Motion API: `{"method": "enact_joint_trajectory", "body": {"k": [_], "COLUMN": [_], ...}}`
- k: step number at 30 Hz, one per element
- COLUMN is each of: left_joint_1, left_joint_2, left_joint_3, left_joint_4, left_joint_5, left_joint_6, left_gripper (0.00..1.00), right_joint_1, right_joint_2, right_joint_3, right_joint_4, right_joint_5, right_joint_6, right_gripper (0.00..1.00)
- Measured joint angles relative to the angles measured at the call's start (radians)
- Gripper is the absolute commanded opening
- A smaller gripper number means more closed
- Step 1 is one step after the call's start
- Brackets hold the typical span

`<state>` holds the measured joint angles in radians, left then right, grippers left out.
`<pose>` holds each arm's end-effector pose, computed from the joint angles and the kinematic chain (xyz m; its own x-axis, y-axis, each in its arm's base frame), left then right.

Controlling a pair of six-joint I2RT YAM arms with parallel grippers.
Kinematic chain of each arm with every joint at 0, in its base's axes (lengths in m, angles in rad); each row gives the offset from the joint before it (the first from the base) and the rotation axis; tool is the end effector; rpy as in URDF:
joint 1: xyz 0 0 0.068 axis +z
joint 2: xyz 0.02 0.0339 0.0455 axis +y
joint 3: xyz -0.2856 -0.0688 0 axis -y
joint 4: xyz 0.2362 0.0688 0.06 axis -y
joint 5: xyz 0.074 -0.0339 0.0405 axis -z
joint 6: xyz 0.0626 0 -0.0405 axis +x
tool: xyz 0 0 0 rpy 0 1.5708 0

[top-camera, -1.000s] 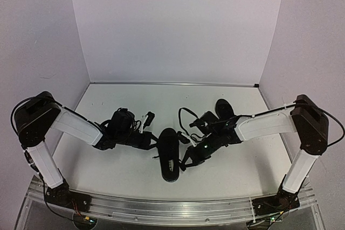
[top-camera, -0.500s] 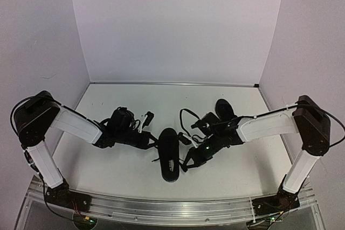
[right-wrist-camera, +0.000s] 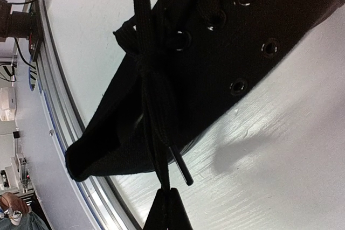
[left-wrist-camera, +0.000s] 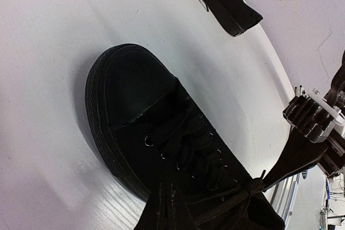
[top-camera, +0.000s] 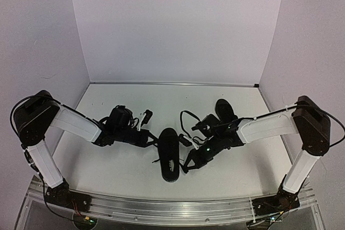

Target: Tie the shoes

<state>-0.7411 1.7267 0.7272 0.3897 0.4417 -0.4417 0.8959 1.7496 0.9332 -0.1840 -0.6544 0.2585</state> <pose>0.2398 -0.2558 0.1546 -0.7534 0.1656 -0.6364 0.6048 0.5543 -0.5718 0.1846 0.2917 0.1594 -0.7193 -0.5742 -0.3911 -0.6630 0.3992 0.6333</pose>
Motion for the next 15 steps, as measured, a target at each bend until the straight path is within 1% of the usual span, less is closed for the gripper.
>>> {"method": "enact_joint_trajectory", "body": {"k": [15], "left_joint_1": [0.019], "left_joint_2": [0.014], "left_joint_3": [0.014], "left_joint_4": [-0.009], "left_joint_5": [0.037], "left_joint_6": [0.009], "left_gripper": [0.00], "right_joint_1": [0.000], "right_joint_2": [-0.022], "right_joint_3": [-0.036], "right_joint_4": [0.030], "right_joint_5": [0.015], "right_joint_6": [0.000], "right_gripper": [0.00]}}
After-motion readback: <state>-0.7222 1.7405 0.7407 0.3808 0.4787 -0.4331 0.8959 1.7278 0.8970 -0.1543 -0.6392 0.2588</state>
